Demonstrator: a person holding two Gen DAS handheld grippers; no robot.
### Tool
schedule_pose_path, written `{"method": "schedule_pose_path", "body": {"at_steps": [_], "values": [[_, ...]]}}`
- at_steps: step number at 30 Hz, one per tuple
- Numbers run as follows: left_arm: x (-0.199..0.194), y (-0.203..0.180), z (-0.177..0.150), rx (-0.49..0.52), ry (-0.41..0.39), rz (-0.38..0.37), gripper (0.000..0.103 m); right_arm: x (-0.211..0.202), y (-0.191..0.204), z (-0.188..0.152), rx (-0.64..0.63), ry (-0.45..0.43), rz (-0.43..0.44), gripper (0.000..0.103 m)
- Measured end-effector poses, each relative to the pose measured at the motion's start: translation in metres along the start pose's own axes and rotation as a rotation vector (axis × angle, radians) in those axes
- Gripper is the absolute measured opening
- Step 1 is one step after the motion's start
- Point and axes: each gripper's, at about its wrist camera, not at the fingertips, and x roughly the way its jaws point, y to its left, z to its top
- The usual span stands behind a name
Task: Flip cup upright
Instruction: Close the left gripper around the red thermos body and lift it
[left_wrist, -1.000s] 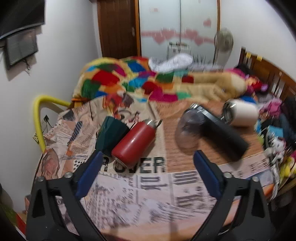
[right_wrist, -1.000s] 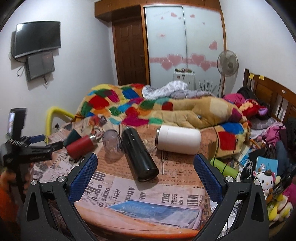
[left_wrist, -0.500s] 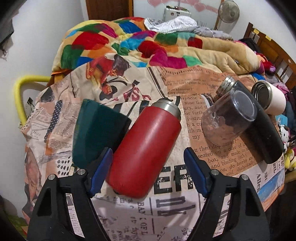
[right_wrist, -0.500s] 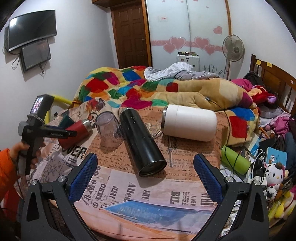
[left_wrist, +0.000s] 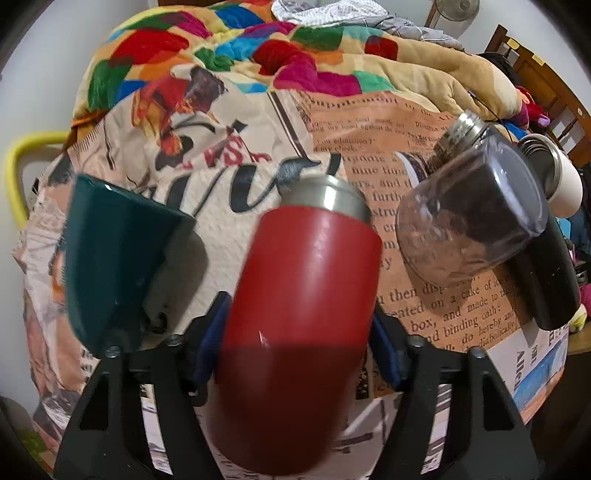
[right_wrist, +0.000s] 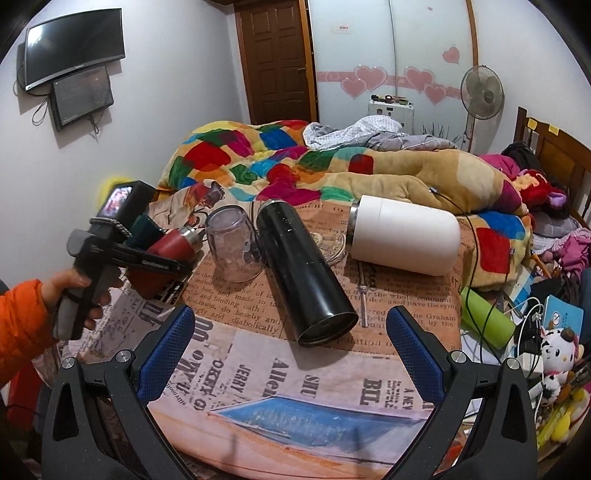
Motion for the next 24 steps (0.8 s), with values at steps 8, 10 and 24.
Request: {"method": "schedule_pose_path", "body": {"at_steps": [8,10,24], "values": [[-0.020,-0.014,-0.018,0.002,-0.056,0.028,0.061,-0.013,0.003,0.000,0.004,-0.013,-0.004,0.103],[-0.031,-0.017,-0.023,0.016,-0.079,0.039,0.061,-0.017,0.004,0.001,0.001,-0.023,-0.007,0.103],[-0.147,-0.054,-0.055,0.117,-0.257,0.047,0.061,-0.059,0.022,0.003,-0.037,-0.104,-0.003,0.103]]}}
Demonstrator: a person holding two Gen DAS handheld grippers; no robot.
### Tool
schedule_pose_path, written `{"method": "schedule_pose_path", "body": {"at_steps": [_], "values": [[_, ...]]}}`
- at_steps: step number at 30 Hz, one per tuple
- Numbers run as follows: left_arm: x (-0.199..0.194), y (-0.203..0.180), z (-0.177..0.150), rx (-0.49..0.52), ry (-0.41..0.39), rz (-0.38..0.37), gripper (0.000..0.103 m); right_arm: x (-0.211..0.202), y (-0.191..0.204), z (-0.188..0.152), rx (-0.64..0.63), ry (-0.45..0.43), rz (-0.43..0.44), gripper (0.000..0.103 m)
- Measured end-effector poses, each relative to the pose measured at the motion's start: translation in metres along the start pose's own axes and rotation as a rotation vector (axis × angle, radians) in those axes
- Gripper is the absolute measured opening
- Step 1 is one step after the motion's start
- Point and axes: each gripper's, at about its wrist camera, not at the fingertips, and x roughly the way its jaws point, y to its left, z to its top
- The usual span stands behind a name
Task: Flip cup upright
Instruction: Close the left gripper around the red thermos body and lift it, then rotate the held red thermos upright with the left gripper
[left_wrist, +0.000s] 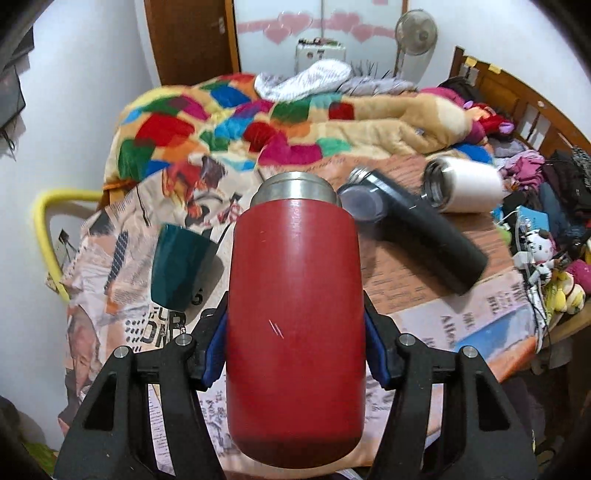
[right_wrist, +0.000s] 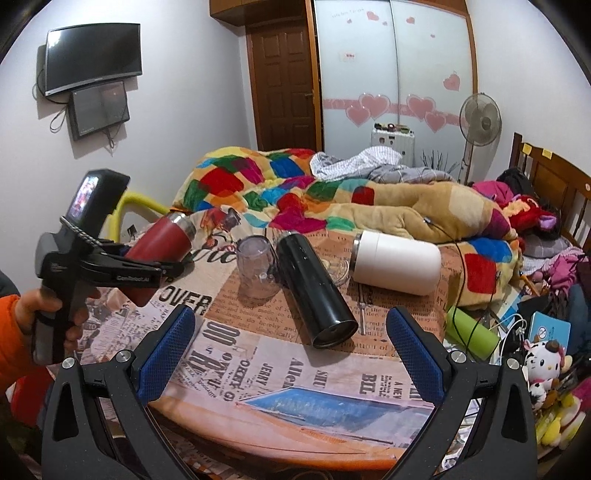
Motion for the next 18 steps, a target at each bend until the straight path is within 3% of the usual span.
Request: {"method": "schedule_pose_path", "body": {"at_steps": [10,18], "values": [[-0.054,-0.054,-0.009,0.091,-0.077,-0.042,0.061,-0.025,0.000,-0.002,-0.015,-0.047,-0.002,0.103],[-0.044,-0.089,-0.023,0.115,-0.055,-0.104,0.061,-0.032,-0.011,-0.011,-0.007,-0.045,-0.018,0.103]]}}
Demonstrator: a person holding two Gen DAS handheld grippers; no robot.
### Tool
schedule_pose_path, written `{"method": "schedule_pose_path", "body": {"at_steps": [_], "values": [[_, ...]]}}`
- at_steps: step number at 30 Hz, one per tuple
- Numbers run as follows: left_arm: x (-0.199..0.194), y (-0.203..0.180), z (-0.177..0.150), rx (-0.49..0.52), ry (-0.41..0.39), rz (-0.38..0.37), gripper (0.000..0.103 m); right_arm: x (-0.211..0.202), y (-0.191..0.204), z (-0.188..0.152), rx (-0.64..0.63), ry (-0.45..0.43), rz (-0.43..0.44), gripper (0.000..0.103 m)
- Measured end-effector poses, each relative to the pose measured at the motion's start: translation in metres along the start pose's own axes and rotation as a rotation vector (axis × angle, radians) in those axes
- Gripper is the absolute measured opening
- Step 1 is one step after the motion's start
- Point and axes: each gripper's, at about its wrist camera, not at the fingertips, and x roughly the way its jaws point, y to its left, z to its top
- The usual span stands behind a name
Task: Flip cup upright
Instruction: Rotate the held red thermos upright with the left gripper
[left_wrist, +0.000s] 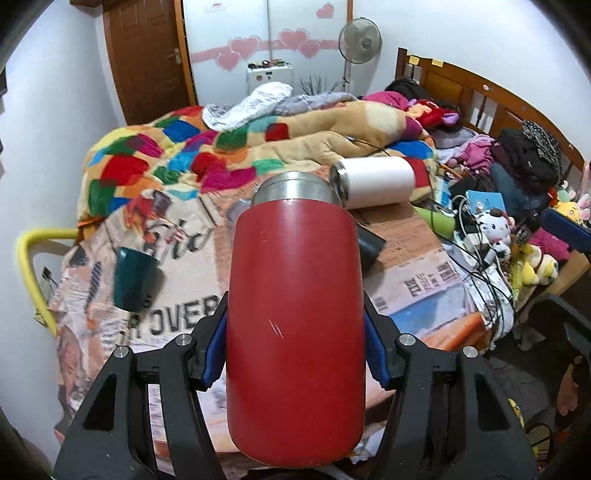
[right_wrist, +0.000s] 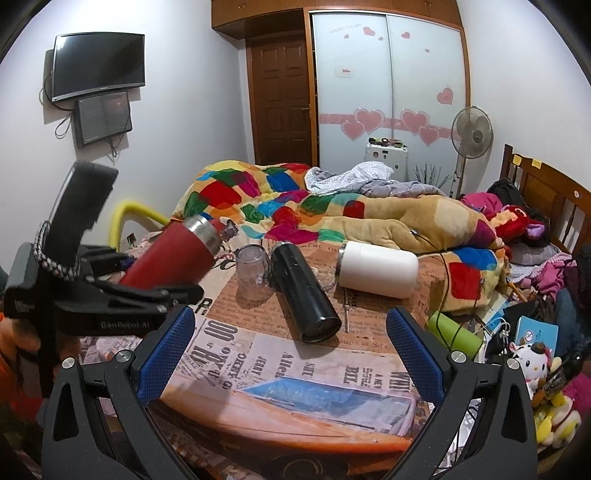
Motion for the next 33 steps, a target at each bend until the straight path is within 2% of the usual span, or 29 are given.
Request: {"method": "schedule_pose_path", "body": {"at_steps": [8,16,26,33], "values": [[0.067,-0.018,-0.026,-0.030,0.133,-0.035,0.061,0.010,-0.019,-0.011,0.020,0.045,-0.024,0.103],[0.119,-0.032,-0.051,-0.015,0.235,-0.024,0.061,0.030,-0.034,-0.024,0.044,0.113,-0.046,0.103],[0.131,-0.036,-0.053,-0.017,0.239,-0.045,0.061,0.051,-0.033,-0.034,0.034,0.186,-0.057,0.103],[0.109,-0.033,-0.051,-0.014,0.207,-0.107,0.062,0.059,-0.026,-0.033,0.032,0.215,-0.037,0.102]]}}
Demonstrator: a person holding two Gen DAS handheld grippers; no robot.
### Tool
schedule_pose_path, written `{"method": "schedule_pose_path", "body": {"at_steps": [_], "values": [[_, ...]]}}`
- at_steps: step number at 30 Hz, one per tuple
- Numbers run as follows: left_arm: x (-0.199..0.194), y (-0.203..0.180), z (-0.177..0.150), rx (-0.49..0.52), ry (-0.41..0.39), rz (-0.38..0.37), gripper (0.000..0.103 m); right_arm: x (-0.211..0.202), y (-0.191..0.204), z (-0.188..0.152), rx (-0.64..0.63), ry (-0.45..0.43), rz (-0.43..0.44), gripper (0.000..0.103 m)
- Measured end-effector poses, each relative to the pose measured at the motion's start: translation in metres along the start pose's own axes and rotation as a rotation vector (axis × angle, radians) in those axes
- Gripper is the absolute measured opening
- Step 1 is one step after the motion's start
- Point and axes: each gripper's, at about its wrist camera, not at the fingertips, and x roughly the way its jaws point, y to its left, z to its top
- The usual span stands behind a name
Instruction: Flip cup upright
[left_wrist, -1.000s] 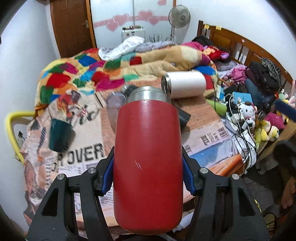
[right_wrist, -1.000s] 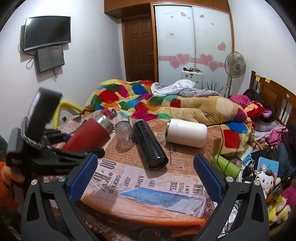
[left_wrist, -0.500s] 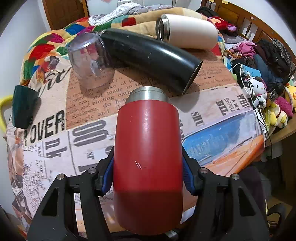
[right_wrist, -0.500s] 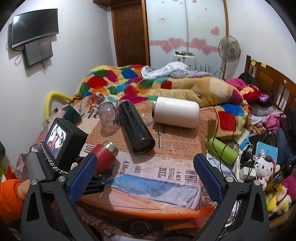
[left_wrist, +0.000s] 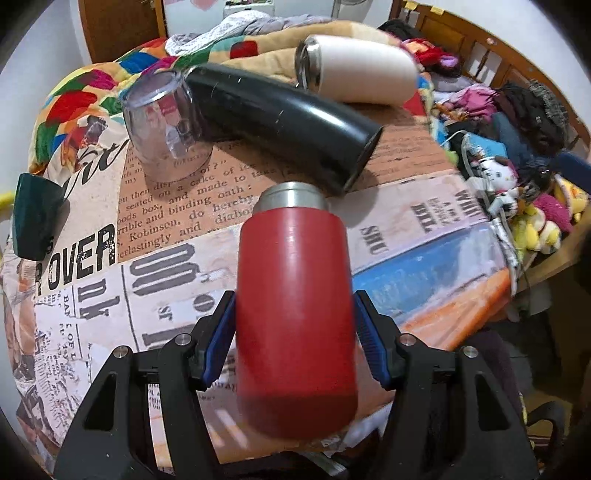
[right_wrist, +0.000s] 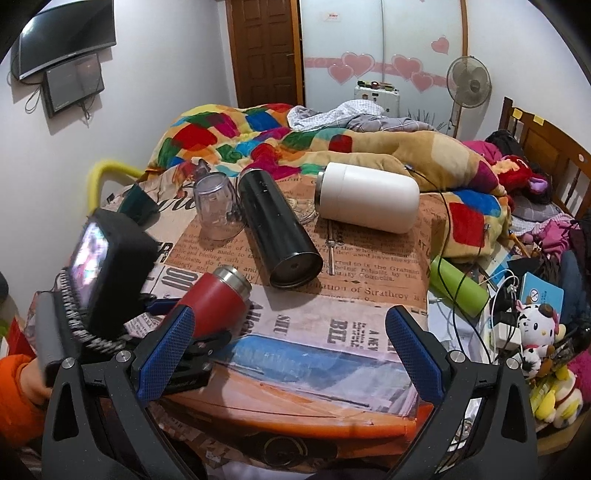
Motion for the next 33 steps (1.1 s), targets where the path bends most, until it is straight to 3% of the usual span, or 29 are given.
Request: {"method": "schedule_pose_path", "body": {"at_steps": [8,13,21,33], "values": [[-0.058,0.021,-0.027,-0.055,-0.104,0.025,0.064,0.013,0.013,0.007,0.030,0.021,0.059,0.102],[-0.087,0.050,-0.046,-0.129,-0.168,0.143,0.065,0.046,0.029,0.010,0.048,0.110,0.126,0.097],[-0.094,0.086,-0.074,-0.226,-0.198,0.252,0.065,0.103,0.046,0.003,0.106,0.283,0.184,0.082],[-0.087,0.089,-0.083,-0.235,-0.219,0.260,0.065,0.142,0.052,0.006,0.159,0.386,0.202,0.075]]}}
